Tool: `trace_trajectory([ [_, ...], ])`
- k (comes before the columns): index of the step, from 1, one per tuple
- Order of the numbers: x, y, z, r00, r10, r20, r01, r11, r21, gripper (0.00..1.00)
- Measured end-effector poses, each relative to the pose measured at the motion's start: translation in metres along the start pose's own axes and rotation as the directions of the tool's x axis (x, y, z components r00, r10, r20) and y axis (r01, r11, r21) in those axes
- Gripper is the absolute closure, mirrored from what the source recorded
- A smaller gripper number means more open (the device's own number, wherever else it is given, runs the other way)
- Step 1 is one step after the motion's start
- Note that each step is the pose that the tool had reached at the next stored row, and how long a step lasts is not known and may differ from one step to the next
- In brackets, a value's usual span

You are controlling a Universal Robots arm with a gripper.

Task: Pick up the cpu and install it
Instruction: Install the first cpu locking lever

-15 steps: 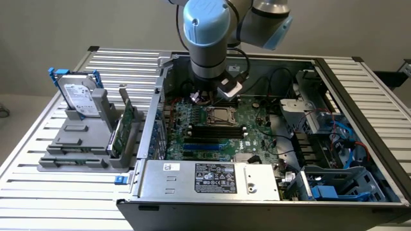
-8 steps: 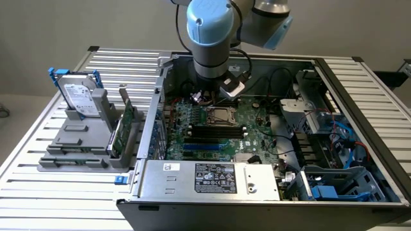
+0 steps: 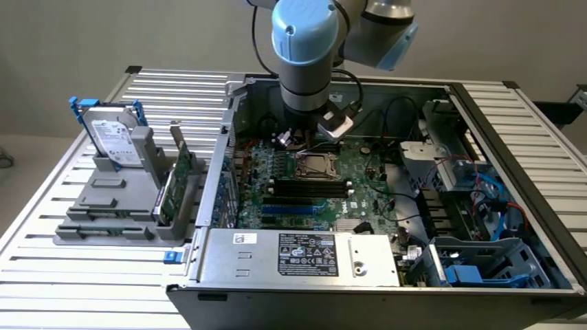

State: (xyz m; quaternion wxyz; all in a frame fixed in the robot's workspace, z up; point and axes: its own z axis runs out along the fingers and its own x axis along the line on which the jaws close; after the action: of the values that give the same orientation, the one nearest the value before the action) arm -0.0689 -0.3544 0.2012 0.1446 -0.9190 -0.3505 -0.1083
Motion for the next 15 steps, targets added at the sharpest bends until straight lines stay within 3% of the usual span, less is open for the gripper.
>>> trace_trajectory([
  [5, 0.0012, -0.0012, 0.0010, 1.0000, 0.000, 0.0096, 0.000, 1.0000, -0.0056, 0.89],
  [8, 0.0012, -0.0014, 0.0011, 0.9998, 0.002, 0.0185, -0.002, 1.0000, -0.0064, 0.89],
  [12, 0.0022, -0.0023, 0.0019, 0.9995, 0.002, 0.0320, -0.002, 0.9999, -0.0138, 0.89],
  [15, 0.0039, -0.0038, 0.0028, 0.9994, 0.002, 0.0336, -0.002, 0.9999, -0.0144, 0.89],
])
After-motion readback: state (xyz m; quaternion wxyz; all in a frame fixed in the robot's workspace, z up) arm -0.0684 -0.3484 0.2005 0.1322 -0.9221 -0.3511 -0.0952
